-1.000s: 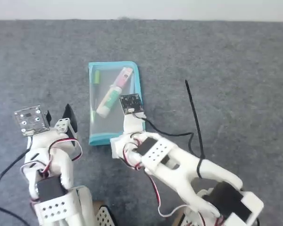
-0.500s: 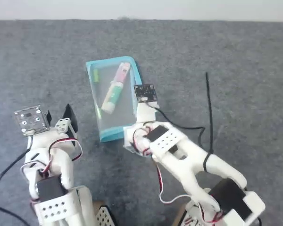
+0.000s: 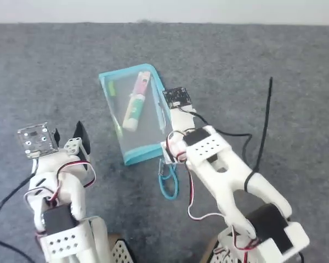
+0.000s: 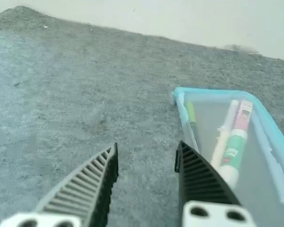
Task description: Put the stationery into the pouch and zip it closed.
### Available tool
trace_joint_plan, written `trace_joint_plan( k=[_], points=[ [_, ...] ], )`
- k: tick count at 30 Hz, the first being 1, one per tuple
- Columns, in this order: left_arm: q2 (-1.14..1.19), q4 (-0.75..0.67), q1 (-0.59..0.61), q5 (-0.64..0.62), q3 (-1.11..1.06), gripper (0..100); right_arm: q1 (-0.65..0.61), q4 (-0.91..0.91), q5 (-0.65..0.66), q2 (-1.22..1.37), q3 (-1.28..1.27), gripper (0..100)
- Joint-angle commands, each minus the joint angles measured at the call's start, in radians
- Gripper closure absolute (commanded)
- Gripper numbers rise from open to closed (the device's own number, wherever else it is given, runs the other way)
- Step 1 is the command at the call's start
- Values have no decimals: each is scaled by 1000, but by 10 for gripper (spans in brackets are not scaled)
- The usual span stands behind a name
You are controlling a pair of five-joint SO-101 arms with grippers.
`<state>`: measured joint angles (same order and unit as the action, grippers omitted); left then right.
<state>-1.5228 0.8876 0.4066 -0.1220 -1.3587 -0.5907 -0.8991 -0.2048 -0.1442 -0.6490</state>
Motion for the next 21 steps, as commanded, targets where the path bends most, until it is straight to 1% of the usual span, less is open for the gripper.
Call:
trace_joint_plan(
  k=[1, 4, 6, 10, 14, 21],
  points=[
    [5, -31, -40, -11, 7, 808, 24, -99, 86, -10, 92, 864],
    [5, -31, -40, -11, 7, 808, 25, -186, 133, -10, 114, 864],
    [5, -31, -40, -11, 7, 808, 42, -203, 137, -12, 115, 864],
    [5, -31, -40, -11, 7, 808, 58, -133, 87, -8, 100, 864],
    [5, -31, -40, -11, 7, 808, 27, -111, 20, -10, 91, 864],
    [3, -35, -43, -11, -4, 808, 25, -117, 12, -10, 89, 864]
  ],
)
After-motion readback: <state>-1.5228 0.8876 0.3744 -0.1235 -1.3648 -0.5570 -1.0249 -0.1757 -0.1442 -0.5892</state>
